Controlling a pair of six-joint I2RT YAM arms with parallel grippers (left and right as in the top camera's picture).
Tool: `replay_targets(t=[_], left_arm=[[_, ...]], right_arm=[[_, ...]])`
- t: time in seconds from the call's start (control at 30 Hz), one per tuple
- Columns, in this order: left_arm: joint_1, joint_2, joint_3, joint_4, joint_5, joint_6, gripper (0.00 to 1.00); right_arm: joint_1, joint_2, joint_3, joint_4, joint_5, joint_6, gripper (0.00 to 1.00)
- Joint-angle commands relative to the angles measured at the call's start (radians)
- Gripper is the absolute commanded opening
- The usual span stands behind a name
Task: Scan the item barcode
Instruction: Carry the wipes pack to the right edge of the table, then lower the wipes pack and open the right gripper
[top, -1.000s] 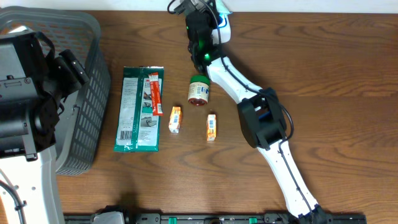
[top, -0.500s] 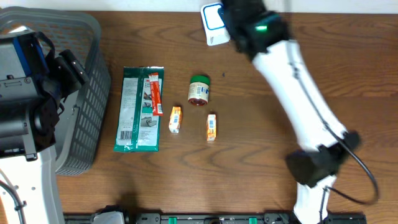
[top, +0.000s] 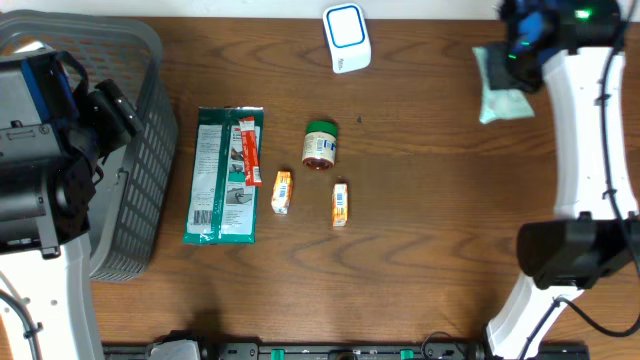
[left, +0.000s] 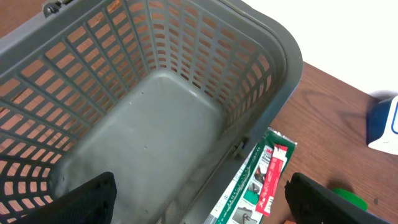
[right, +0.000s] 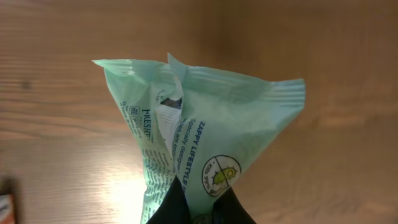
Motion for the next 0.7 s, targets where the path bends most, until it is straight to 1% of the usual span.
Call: replay_targets(t=[0.0, 0.1, 0.13, 0.27, 0.33, 0.37, 0.43, 0.47, 0.5, 0.53, 0.63, 0.67], left_arm=[[0.005, -0.001, 0.006, -0.002, -0.009, -0.002, 0.88], [0.005, -0.002, 0.006, -0.002, -0.009, -0.002, 0.88], [0.005, -0.001, 0.006, -0.002, -0.009, -0.002, 0.88], [0.005, -0.001, 0.006, -0.002, -0.009, -0.002, 0.88], [0.005, -0.001, 0.006, -0.002, -0.009, -0.002, 0.88], [0.005, -0.001, 0.006, -0.002, -0.009, -0.002, 0.88], [0.005, -0.001, 0.006, -0.002, -0.009, -0.002, 0.88], [0.005, -0.001, 0.006, -0.002, -0.009, -0.002, 0.88], [0.005, -0.001, 0.006, -0.002, -0.009, -0.002, 0.88], [0.005, -0.001, 0.006, -0.002, -0.009, -0.002, 0.88], [0.005, -0.002, 0.006, -0.002, -0.009, -0.002, 0.88], [0.005, -0.001, 0.006, -0.002, -0.009, -0.002, 0.88]], right_arm=[[-0.091, 0.018, -0.111, 0.018, -0.067, 0.028, 0.01], [-0.157, 0.018, -0.237, 0.068, -0.066, 0.028, 0.01], [-0.19, 0.018, -0.315, 0.109, -0.055, 0.027, 0.01], [-0.251, 0.018, -0.489, 0.233, -0.002, 0.02, 0.01], [-0.276, 0.018, -0.568, 0.325, 0.001, -0.031, 0.01], [-0.293, 0.018, -0.63, 0.4, 0.001, -0.081, 0.01], [-0.309, 0.018, -0.699, 0.479, 0.001, -0.128, 0.01], [-0.316, 0.018, -0.727, 0.511, 0.001, -0.141, 0.06], [-0.323, 0.018, -0.755, 0.544, 0.002, -0.142, 0.2], [-0.329, 0.018, -0.774, 0.565, 0.001, -0.142, 0.38], [-0.343, 0.018, -0.801, 0.591, 0.002, -0.142, 0.82], [-0.346, 0.018, -0.801, 0.591, 0.002, -0.142, 0.91]])
